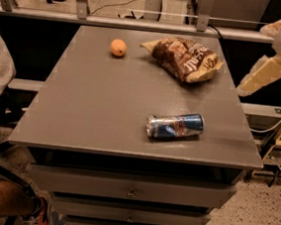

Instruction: Move brown chip bag near redbull can

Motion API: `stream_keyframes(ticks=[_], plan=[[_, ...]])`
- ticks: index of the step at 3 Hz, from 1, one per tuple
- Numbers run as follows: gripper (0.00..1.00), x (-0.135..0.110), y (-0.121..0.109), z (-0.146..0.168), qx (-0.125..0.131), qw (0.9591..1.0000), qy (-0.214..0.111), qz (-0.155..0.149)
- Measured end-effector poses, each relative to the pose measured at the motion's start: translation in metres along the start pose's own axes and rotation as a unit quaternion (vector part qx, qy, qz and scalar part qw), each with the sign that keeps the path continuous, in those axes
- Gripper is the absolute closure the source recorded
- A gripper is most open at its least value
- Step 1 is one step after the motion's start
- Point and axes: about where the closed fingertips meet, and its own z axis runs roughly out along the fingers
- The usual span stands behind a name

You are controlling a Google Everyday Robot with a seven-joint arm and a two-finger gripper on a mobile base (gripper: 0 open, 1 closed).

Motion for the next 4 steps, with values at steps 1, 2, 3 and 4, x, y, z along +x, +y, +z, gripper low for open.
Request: stream_keyframes(ticks=[1, 2, 3, 4], plan=[[0.00, -0.014, -0.039, 0.008, 0.025, 0.9978, -0.059, 0.018], [0.00, -0.027, -0.061, 0.036, 0.006, 0.9936, -0.103, 0.045], [0.00, -0.032, -0.063, 0.081, -0.047, 0.9892, -0.114, 0.079], [0.00, -0.032, -0.064, 0.092, -0.058, 0.9878, -0.116, 0.086]])
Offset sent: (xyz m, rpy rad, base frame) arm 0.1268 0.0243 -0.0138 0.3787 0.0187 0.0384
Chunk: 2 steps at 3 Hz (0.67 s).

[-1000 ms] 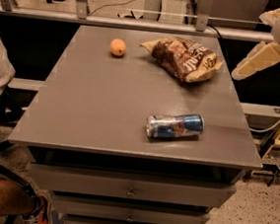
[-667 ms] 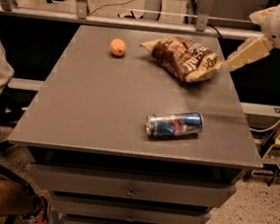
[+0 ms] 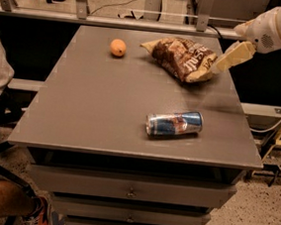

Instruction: Move brown chip bag near redbull can

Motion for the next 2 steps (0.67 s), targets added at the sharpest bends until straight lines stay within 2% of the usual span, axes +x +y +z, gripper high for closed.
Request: stream_keyframes(ticks=[1, 2], plan=[[0.00, 0.003, 0.002, 0.005, -0.009, 0.9999, -0.008, 0.008], [0.00, -0.001, 0.008, 0.030, -0.041, 0.9990, -0.014, 0.011]])
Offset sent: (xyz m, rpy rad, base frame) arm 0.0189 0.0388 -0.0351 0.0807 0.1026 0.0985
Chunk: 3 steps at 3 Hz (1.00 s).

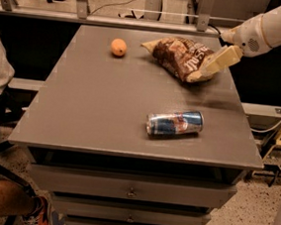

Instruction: Move brown chip bag near redbull can

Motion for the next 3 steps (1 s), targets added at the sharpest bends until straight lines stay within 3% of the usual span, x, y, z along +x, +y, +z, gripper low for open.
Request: stream_keyframes(ticks=[1, 2, 3], plan=[[0.00, 0.001, 0.001, 0.029, -0.025, 0.9996, 0.007, 0.007], [0.00, 0.002, 0.001, 0.042, -0.034, 0.9993, 0.012, 0.009], [0.25, 0.018, 0.001, 0.064, -0.049, 0.9979, 0.029, 0.032]])
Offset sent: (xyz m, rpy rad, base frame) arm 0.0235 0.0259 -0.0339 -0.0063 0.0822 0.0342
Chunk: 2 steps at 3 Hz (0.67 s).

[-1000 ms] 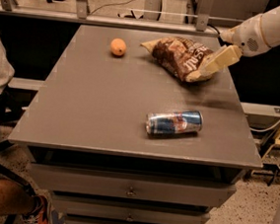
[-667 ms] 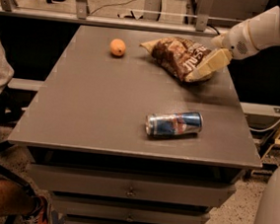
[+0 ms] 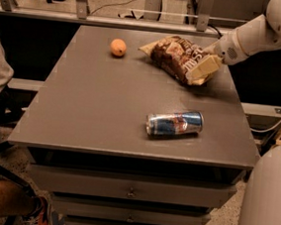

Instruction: Move brown chip bag near redbull can

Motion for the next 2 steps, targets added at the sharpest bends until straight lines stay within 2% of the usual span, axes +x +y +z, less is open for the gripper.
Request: stream_keyframes(ticks=[1, 2], plan=[[0.47, 0.0058, 0.0011, 0.0131, -0.012, 0.9999, 0.005, 0.008], [0.72, 0.0001, 0.0026, 0.0182, -0.015, 0.9999, 0.005, 0.001]])
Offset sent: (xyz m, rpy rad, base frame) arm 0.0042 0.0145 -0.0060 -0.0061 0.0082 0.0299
